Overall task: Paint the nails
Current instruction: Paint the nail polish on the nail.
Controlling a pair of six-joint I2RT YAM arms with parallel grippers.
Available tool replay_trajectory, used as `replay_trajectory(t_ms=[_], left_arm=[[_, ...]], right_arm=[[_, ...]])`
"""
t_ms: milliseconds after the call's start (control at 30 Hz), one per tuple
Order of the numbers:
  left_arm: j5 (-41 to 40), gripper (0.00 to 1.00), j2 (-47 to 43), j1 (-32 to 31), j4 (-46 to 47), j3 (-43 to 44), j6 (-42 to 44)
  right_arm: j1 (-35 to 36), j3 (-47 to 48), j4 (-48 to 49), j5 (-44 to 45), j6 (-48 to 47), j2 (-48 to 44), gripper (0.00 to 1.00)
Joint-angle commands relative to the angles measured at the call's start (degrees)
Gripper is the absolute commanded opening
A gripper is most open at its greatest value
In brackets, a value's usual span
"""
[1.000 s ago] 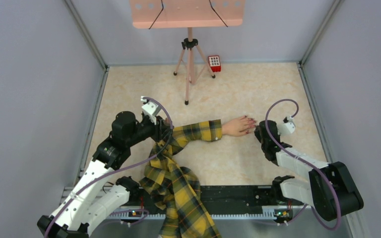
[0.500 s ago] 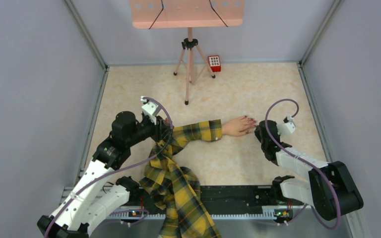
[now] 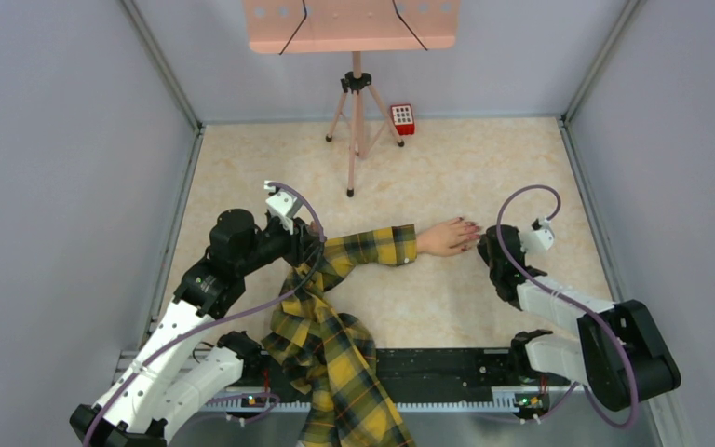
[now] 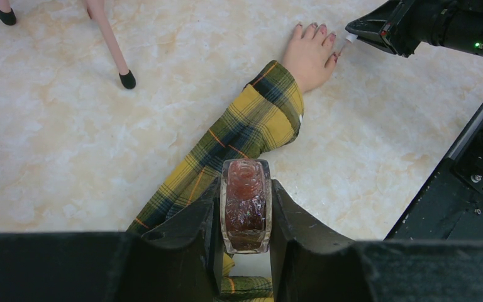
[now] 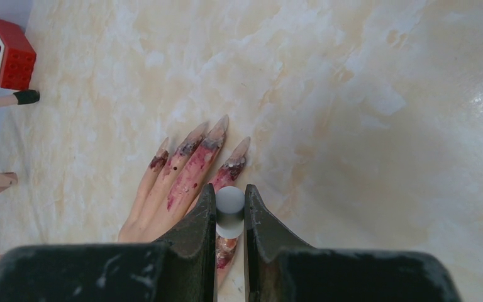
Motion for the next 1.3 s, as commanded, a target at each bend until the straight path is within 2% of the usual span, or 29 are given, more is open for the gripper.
replay_trajectory(t_ms=[0, 1267], left_arm=[[0.16, 0.00, -0.73, 0.18, 2.08, 1.18, 0.13], [0.03, 0.00, -0.90, 0.15, 1.97, 1.31, 0.26]], right_arm=[[-0.37, 1.82, 2.52, 1.71, 0.65, 1.04, 0.00], [-0.32, 1.77, 3.42, 5.08, 2.06, 1.42, 0.00]])
